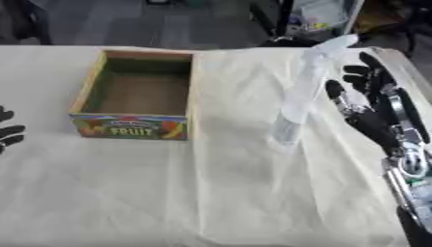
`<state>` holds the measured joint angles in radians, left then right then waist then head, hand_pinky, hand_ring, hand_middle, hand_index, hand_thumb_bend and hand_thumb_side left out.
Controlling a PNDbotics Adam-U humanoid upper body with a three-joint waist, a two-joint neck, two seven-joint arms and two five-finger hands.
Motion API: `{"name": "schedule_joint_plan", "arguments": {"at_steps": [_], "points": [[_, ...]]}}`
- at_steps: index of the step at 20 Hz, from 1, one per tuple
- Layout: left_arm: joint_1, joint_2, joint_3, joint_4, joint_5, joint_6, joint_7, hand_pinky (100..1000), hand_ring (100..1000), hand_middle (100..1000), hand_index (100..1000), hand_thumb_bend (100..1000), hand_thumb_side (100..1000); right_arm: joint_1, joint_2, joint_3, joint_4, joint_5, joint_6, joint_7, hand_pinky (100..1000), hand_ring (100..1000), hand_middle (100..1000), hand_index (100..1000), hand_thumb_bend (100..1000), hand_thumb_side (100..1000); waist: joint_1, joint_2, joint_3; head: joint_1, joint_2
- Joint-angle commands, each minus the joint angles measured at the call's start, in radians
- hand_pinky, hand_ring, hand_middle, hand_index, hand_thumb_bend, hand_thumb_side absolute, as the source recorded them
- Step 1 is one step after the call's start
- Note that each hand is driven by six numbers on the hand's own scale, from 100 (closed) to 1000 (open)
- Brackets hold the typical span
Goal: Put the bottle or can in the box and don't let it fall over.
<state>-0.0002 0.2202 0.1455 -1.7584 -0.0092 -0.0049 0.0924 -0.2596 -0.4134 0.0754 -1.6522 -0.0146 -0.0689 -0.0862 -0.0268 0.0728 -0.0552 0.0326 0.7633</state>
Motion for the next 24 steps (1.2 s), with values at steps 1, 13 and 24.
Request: {"name": "schedule_joint_plan", "arguments": {"at_steps": [1, 13, 24], "points": [[-0.007, 0.012, 0.001, -0.025, -0.002, -0.002, -0.004, 761, 726, 794, 886, 388, 805, -0.021, -0.009, 0.002, 0.003, -0.008, 0.001, 0.005, 935, 851, 813, 1000, 430, 523, 0.002, -0.008, 0.000, -0.003, 0.006], [-0.005, 0.010, 0.000, -0.024, -0.002, -0.004, -0.006, 761, 728, 797, 887, 389, 807, -0.049, 0.003, 0.019, 0.036, -0.008, 0.004, 0.021, 936, 849, 811, 1000, 429, 531, 0.000, -0.009, 0.006, -0.007, 0.007], [-0.003, 0.011, 0.000, -0.025, -0.002, -0.005, -0.007, 762, 729, 797, 887, 389, 808, -0.063, 0.000, 0.019, 0.060, 0.008, 0.010, 0.023, 939, 853, 815, 1000, 423, 531, 0.000, -0.008, 0.009, -0.008, 0.007]]}}
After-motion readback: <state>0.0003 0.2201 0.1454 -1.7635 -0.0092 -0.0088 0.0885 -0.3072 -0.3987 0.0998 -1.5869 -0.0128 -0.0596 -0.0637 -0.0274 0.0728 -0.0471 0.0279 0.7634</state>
